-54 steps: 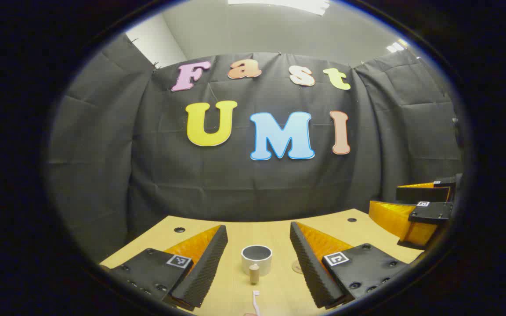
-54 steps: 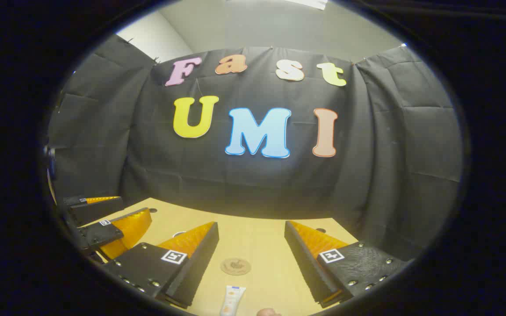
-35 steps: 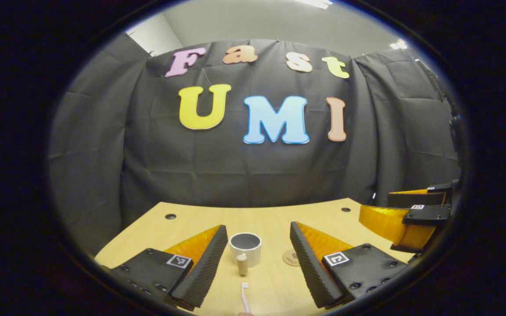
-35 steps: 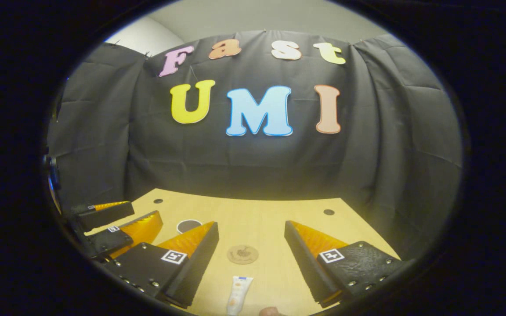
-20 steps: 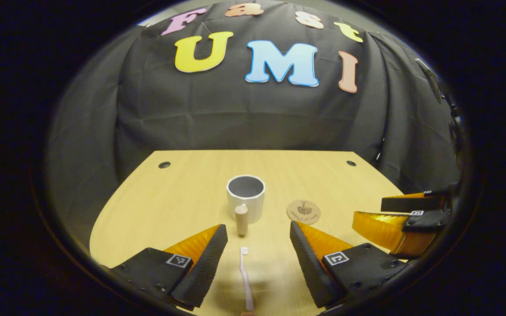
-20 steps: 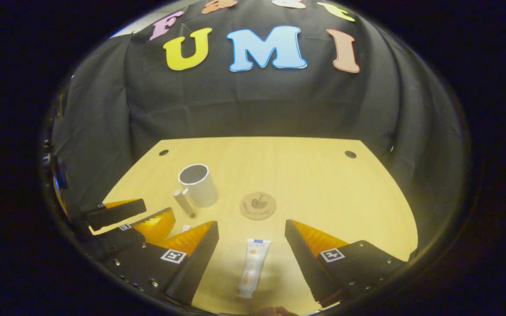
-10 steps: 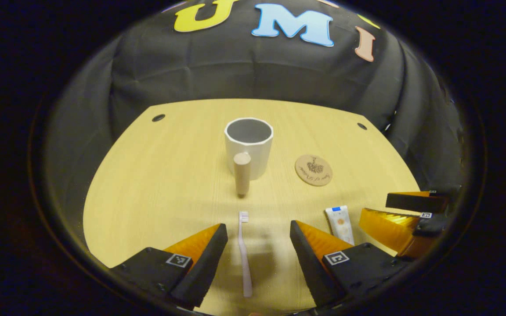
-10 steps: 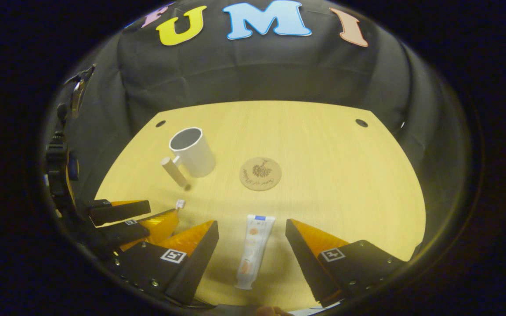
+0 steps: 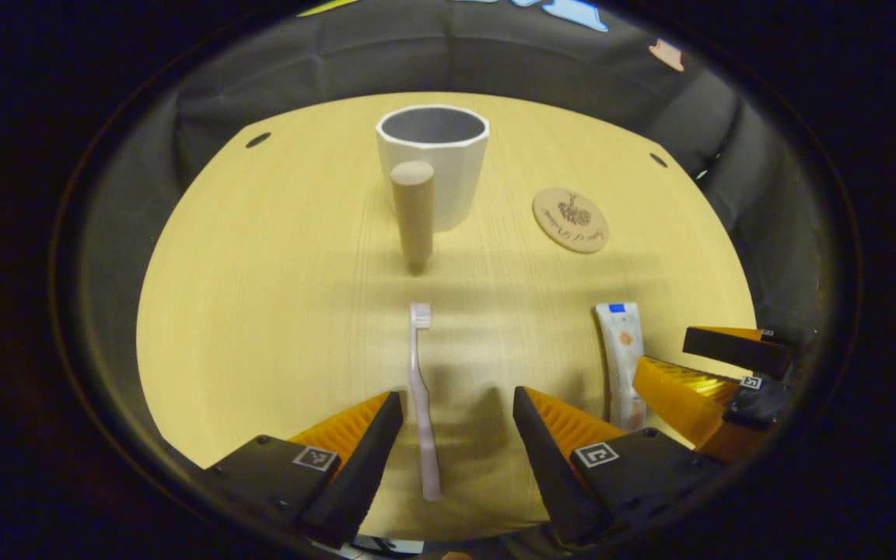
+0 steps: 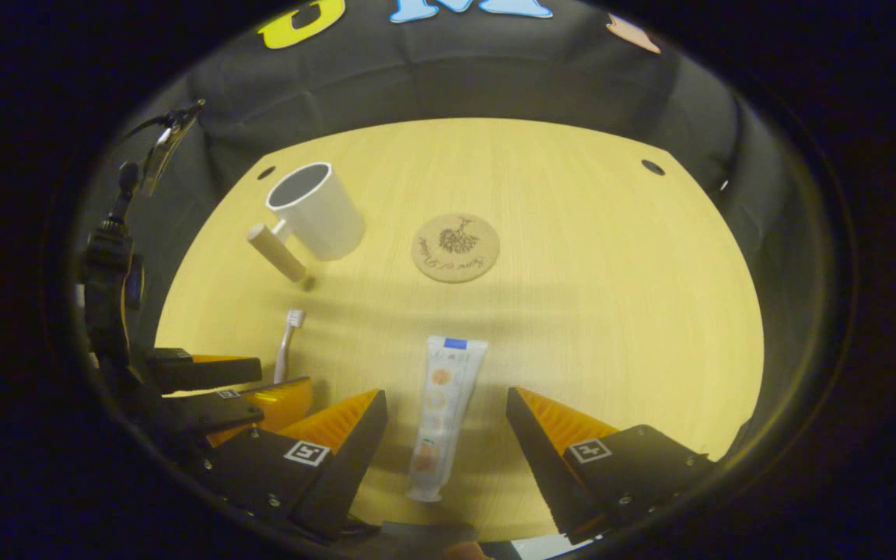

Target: Put the toothbrush and toothpaste on the desktop into the cup, then pick up the cup and place it on the coaster on the desktop.

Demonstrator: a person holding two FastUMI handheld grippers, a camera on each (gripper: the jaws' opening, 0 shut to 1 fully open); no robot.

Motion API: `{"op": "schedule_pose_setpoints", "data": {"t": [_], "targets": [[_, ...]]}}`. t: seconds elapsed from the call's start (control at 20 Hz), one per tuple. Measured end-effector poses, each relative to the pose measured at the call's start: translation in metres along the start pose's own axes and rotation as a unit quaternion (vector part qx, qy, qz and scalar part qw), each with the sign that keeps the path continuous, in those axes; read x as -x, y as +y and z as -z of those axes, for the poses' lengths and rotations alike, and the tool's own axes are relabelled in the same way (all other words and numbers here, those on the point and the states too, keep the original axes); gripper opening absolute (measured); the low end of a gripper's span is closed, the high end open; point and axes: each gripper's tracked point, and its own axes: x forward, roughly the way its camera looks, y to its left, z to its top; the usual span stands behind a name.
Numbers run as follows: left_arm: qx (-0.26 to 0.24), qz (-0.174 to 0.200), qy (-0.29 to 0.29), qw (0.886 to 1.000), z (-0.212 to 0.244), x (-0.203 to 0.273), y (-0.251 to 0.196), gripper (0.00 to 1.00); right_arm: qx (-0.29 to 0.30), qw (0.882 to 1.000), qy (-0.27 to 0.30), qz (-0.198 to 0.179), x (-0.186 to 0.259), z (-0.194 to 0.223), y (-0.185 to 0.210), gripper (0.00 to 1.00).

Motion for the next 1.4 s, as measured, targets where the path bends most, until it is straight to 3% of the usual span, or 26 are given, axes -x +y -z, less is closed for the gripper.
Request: {"op": "schedule_pose_setpoints", "data": {"t": [0.35, 0.4, 0.7, 0.75, 0.8, 0.95, 1.0, 1.05, 1.1, 1.25, 1.3, 1.35, 1.4], "targets": [[0.007, -0.01, 0.075, 0.997, 0.018, -0.011, 0.01, 1.0, -0.004, 0.996, 0.087, 0.026, -0.017, 0.026, -0.006, 0.95], [0.009, -0.009, 0.08, 0.997, 0.019, -0.012, 0.01, 0.95, -0.006, 0.995, 0.094, 0.025, -0.018, 0.027, -0.006, 0.95], [0.001, -0.018, 0.097, 0.995, 0.02, -0.016, 0.014, 0.94, -0.025, 0.992, 0.121, 0.019, -0.028, 0.029, -0.003, 0.95], [-0.001, -0.025, 0.1, 0.995, 0.021, -0.016, 0.017, 0.85, -0.026, 0.992, 0.124, 0.018, -0.028, 0.031, -0.003, 0.95], [0.001, -0.031, 0.102, 0.994, 0.021, -0.016, 0.02, 1.0, -0.026, 0.992, 0.126, 0.018, -0.029, 0.031, -0.002, 0.96], [0.004, -0.032, 0.104, 0.994, 0.02, -0.016, 0.027, 0.79, -0.02, 0.991, 0.13, 0.026, -0.03, 0.034, -0.004, 0.93], [-0.001, -0.035, 0.106, 0.994, 0.022, -0.015, 0.028, 0.79, -0.021, 0.991, 0.13, 0.026, -0.03, 0.033, -0.004, 0.82], [-0.001, -0.034, 0.108, 0.994, 0.023, -0.017, 0.028, 0.74, -0.02, 0.991, 0.132, 0.026, -0.031, 0.034, -0.003, 0.8], [-0.003, -0.037, 0.109, 0.993, 0.021, -0.014, 0.028, 0.53, -0.021, 0.991, 0.132, 0.03, -0.03, 0.035, -0.004, 0.79], [-0.005, -0.037, 0.111, 0.993, 0.022, -0.015, 0.028, 0.51, -0.027, 0.99, 0.132, 0.031, -0.033, 0.034, -0.003, 0.68], [0.0, -0.033, 0.108, 0.994, 0.019, -0.015, 0.027, 0.46, -0.025, 0.99, 0.132, 0.03, -0.033, 0.033, -0.003, 0.55], [0.007, -0.029, 0.11, 0.993, 0.021, -0.015, 0.025, 0.38, -0.023, 0.99, 0.134, 0.027, -0.034, 0.034, -0.003, 0.55], [0.001, -0.027, 0.11, 0.994, 0.022, -0.016, 0.025, 0.22, -0.037, 0.99, 0.133, 0.023, -0.034, 0.034, 0.0, 0.52]]}}
